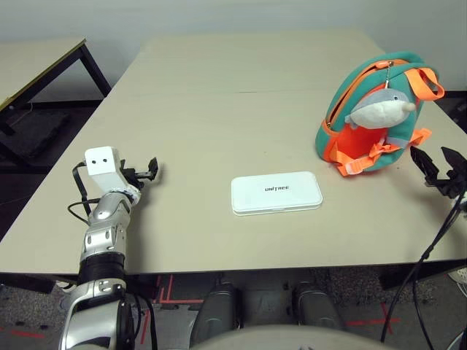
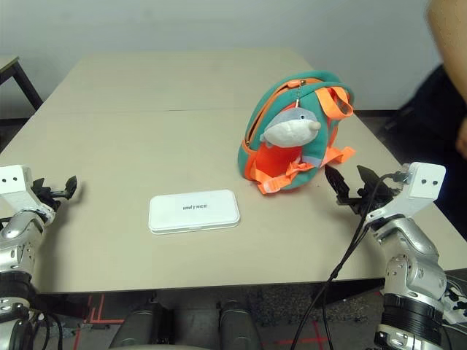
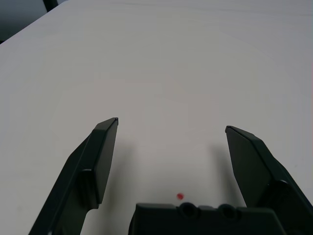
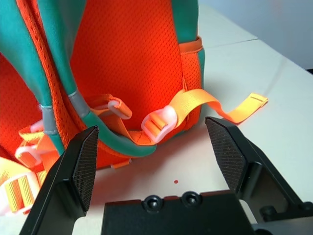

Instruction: Put the pencil case into the backpack and zip it.

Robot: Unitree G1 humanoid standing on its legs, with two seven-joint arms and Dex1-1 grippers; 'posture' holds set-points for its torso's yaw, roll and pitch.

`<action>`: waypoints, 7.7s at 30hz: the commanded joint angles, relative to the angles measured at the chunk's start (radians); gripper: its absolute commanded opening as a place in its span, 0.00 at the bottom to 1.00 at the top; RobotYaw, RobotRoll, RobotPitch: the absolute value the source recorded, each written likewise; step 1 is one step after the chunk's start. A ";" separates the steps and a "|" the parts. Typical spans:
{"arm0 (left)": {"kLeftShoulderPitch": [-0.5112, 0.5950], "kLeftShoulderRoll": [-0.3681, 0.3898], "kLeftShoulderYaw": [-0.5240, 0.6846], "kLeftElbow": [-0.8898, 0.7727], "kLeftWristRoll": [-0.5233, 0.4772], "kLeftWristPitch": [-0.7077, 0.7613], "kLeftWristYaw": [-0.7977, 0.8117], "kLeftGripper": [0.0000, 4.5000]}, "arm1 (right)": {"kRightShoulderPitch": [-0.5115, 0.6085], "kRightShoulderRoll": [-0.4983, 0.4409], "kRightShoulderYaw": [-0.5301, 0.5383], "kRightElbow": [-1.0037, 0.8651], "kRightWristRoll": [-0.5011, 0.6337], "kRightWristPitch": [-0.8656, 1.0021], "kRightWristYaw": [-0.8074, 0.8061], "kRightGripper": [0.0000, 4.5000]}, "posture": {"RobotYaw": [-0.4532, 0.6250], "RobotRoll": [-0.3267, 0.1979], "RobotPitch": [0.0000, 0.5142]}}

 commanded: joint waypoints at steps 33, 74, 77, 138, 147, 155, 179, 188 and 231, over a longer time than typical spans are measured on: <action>-0.158 0.128 0.040 -0.443 -0.678 1.406 -0.317 1.00 | -0.195 -0.211 0.076 -0.332 0.479 1.366 -0.170 0.12 | 0.49 0.62 0.00; -0.272 -0.020 -0.173 -0.019 -0.541 1.447 -0.432 1.00 | -0.286 0.055 0.484 -0.234 0.116 1.053 -0.138 0.00 | 0.49 0.62 0.07; -0.285 -0.033 -0.195 0.010 -0.525 1.440 -0.445 1.00 | -0.295 0.078 0.496 -0.242 0.110 1.055 -0.135 0.00 | 0.48 0.62 0.06; -0.427 0.043 -0.078 -0.085 -0.521 1.388 -0.432 0.31 | -0.144 -0.170 0.016 -0.457 0.120 0.782 -0.079 1.00 | 0.30 0.62 0.01; -0.364 0.052 -0.025 -0.144 -0.542 1.399 -0.407 0.31 | -0.349 -0.143 0.239 -0.066 -0.055 0.463 0.020 1.00 | 0.38 0.62 0.00; -0.316 0.028 0.047 -0.234 -0.568 1.448 -0.356 0.31 | -0.434 -0.120 0.273 0.064 -0.091 0.380 0.083 0.82 | 0.42 0.62 0.00; -0.399 0.042 -0.073 -0.081 -0.515 1.356 -0.427 0.31 | -0.336 -0.153 -0.120 -0.805 0.529 1.308 -0.067 0.03 | 0.28 0.62 0.01; -0.464 0.052 -0.155 0.019 -0.478 1.305 -0.496 0.31 | -0.073 -0.333 -0.368 -0.847 1.072 1.256 -0.331 0.03 | 0.19 0.62 0.04; -0.947 0.302 -0.588 -0.342 -0.384 1.016 -1.091 0.31 | 0.383 -0.552 -0.288 -0.723 0.966 0.853 -0.280 0.03 | 0.32 0.62 0.18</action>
